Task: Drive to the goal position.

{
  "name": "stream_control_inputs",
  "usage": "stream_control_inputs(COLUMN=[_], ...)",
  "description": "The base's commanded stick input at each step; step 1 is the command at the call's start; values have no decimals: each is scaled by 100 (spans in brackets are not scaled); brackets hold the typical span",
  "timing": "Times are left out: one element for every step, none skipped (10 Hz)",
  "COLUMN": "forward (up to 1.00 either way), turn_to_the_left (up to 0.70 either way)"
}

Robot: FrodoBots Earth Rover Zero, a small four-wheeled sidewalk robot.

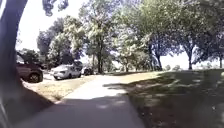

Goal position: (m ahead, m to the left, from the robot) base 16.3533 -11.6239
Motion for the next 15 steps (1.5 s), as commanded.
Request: stream_control_inputs(forward=[85, 85, 85, 85, 85, 85, 85, 85, 85, 85, 85, 85, 85, 85, 85], turn_to_the_left=[0, 24, 34, 14, 1, 0, 0, 0, 0, 0, 0, 0, 0, 0, 0])
